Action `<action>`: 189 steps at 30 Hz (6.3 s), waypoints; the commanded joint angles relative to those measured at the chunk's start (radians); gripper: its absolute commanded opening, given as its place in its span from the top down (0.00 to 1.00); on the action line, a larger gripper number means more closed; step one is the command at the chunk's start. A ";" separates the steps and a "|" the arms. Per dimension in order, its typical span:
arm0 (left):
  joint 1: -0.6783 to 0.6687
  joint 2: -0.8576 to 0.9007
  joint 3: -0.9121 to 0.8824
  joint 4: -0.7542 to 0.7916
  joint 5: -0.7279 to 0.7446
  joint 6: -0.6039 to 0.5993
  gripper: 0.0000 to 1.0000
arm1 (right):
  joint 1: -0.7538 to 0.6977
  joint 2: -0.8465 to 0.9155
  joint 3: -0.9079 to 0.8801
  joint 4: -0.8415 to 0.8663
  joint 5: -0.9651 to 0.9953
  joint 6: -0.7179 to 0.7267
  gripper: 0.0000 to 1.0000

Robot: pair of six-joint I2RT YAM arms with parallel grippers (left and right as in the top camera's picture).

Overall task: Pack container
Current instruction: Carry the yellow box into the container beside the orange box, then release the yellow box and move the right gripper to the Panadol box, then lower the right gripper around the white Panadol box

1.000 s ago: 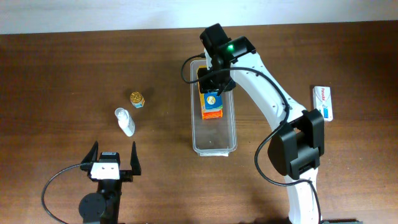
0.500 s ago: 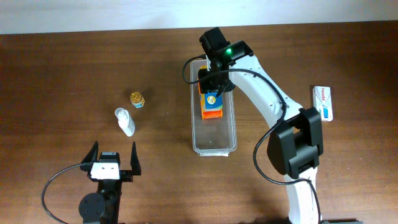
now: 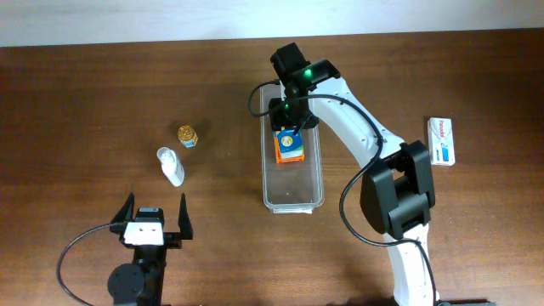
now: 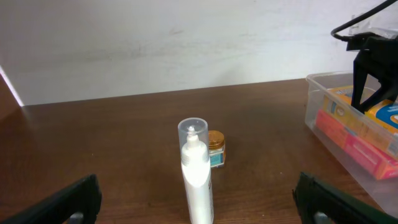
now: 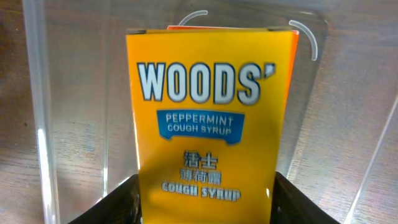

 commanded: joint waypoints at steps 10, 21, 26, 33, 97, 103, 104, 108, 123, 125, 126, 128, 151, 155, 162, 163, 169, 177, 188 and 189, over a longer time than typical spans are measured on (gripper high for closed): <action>0.005 -0.006 -0.006 -0.001 0.014 0.010 0.01 | 0.004 0.007 0.000 0.002 -0.014 0.017 0.41; 0.005 -0.006 -0.006 -0.001 0.014 0.010 0.01 | 0.004 0.007 0.000 0.006 -0.077 0.043 0.41; 0.005 -0.006 -0.006 -0.001 0.014 0.010 0.01 | 0.004 0.007 0.000 0.009 -0.089 0.061 0.41; 0.005 -0.006 -0.006 -0.001 0.014 0.010 0.01 | -0.006 0.007 0.001 0.009 -0.097 0.061 0.41; 0.005 -0.006 -0.006 -0.001 0.014 0.010 0.01 | -0.752 -0.077 0.032 -0.383 0.339 -0.368 0.12; 0.005 -0.006 -0.006 -0.001 0.014 0.010 0.01 | -0.752 -0.075 -0.047 -0.269 0.292 -0.450 0.11; 0.005 -0.006 -0.006 -0.001 0.014 0.010 0.01 | -0.753 -0.073 -0.049 -0.258 0.270 -0.473 0.11; 0.005 -0.006 -0.006 -0.001 0.014 0.010 0.01 | -0.754 -0.057 -0.051 -0.225 0.248 -0.502 0.09; 0.005 -0.006 -0.006 -0.001 0.014 0.010 0.01 | -0.825 0.025 -0.052 -0.211 0.087 -0.594 0.07; 0.005 -0.006 -0.006 -0.001 0.014 0.010 0.01 | -0.826 0.031 -0.052 -0.208 0.071 -0.599 0.07; 0.005 -0.006 -0.006 -0.001 0.014 0.010 0.01 | -0.826 0.034 -0.052 -0.206 0.071 -0.599 0.07; 0.005 -0.006 -0.006 -0.001 0.014 0.010 0.00 | -0.824 0.047 -0.052 -0.203 0.071 -0.599 0.07; 0.005 -0.006 -0.006 -0.001 0.014 0.010 0.01 | -0.823 0.138 -0.052 -0.181 0.060 -0.593 0.15; 0.005 -0.006 -0.006 -0.001 0.014 0.010 0.01 | -0.824 0.149 -0.052 -0.181 0.061 -0.583 0.18; 0.005 -0.006 -0.006 -0.001 0.014 0.010 0.01 | -0.824 0.149 -0.052 -0.180 0.072 -0.567 0.28; 0.005 -0.006 -0.006 -0.001 0.014 0.010 0.01 | -0.824 0.149 -0.052 -0.180 0.072 -0.563 0.30; 0.005 -0.006 -0.006 -0.001 0.014 0.010 0.01 | -0.824 0.149 -0.052 -0.177 0.073 -0.542 0.42; 0.005 -0.006 -0.006 -0.001 0.014 0.010 0.01 | -0.822 0.149 -0.051 -0.178 0.077 -0.541 0.55; 0.005 -0.006 -0.006 -0.001 0.014 0.010 0.01 | -0.821 0.149 -0.016 -0.208 0.071 -0.518 0.59; 0.005 -0.006 -0.006 -0.001 0.014 0.010 0.01 | -0.818 0.149 -0.001 -0.220 0.068 -0.518 0.59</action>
